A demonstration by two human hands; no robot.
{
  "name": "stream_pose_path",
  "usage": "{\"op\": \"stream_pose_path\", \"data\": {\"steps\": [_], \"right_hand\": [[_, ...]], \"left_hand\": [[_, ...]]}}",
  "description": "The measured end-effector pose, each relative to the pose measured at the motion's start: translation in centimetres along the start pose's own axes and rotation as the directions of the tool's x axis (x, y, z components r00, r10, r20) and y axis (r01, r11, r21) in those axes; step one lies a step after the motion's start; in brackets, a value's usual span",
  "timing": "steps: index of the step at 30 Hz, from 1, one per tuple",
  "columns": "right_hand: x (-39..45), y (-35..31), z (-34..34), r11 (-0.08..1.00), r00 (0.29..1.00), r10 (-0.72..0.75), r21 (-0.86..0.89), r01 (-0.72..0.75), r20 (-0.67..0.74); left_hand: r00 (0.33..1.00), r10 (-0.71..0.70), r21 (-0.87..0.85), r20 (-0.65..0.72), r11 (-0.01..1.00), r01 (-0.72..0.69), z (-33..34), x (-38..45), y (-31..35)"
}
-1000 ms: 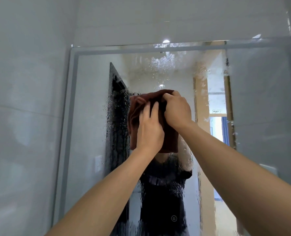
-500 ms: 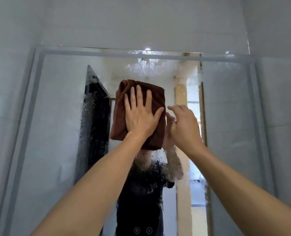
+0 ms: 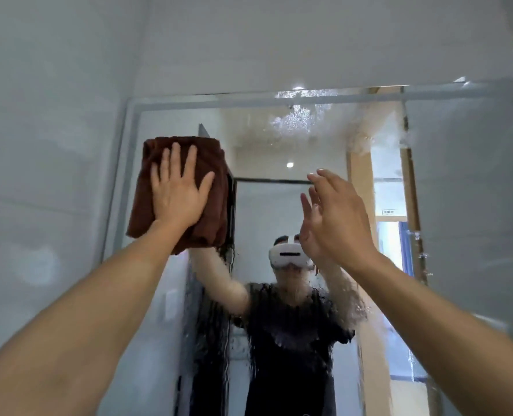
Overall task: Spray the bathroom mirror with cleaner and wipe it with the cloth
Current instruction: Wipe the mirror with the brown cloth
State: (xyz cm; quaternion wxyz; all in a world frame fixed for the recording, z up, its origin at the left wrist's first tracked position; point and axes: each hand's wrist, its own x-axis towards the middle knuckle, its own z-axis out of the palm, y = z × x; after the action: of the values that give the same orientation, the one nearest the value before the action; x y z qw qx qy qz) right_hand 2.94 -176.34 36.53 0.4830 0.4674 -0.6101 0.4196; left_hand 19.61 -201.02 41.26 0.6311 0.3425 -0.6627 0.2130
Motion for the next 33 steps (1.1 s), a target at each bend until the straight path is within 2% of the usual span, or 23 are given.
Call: {"op": "stream_pose_path", "data": {"steps": [3,7,9,13,17,19,21,23,26,28,31,33], "right_hand": [[0.9,-1.4,1.0,0.999,0.998,-0.039,-0.004,0.040,0.051],[1.9,-1.6,1.4,0.995,0.993,-0.082,-0.046,0.086,0.085],[2.3,-1.0,0.9,0.992,0.994,-0.077,-0.089,0.085,0.081],[2.4,1.2,-1.1,0.989,0.997,-0.021,-0.142,0.030,0.069],[1.3,3.5,-3.7,0.974,0.999,0.002,-0.227,0.007,0.038],[0.9,4.6,-5.1,0.968,1.000,0.009,-0.249,-0.007,0.008],[1.3,5.6,-6.2,0.962,1.000,0.019,-0.272,-0.024,-0.018],[2.6,6.2,-6.8,0.959,0.998,0.019,-0.282,-0.034,-0.056],[4.7,6.0,-6.6,0.962,0.994,-0.028,-0.272,-0.001,-0.104],[6.1,5.2,-5.9,0.962,0.990,-0.084,-0.269,0.050,-0.116],[7.8,3.9,-4.3,0.953,0.985,-0.152,-0.274,0.125,-0.081],[8.6,3.1,-3.2,0.953,0.984,-0.169,-0.264,0.150,-0.049]], "left_hand": [[0.985,-0.172,-0.009,0.009,0.985,0.172,-0.3,-0.3,-3.1],[0.962,-0.271,-0.033,0.020,0.962,0.272,-0.1,0.4,0.2],[0.964,-0.265,-0.033,0.024,0.963,0.266,-0.1,1.0,2.8],[0.997,-0.082,-0.045,-0.005,0.996,0.082,-0.4,2.8,11.2],[0.991,0.130,-0.121,-0.011,0.984,-0.131,-0.9,2.9,21.5],[0.964,0.266,-0.146,-0.012,0.953,-0.265,-0.9,2.4,25.8],[0.905,0.424,-0.121,0.023,0.900,-0.418,-0.8,1.9,28.6],[0.857,0.515,-0.166,0.019,0.847,-0.505,-0.5,2.3,29.0],[0.815,0.569,-0.307,-0.115,0.760,-0.574,-0.2,4.0,26.3],[0.856,0.500,-0.282,-0.128,0.809,-0.515,0.2,6.1,22.9],[0.957,0.267,-0.210,-0.115,0.935,-0.286,-0.4,8.4,16.2],[0.990,0.101,-0.144,-0.098,0.983,-0.114,-0.3,9.1,11.4]]}}
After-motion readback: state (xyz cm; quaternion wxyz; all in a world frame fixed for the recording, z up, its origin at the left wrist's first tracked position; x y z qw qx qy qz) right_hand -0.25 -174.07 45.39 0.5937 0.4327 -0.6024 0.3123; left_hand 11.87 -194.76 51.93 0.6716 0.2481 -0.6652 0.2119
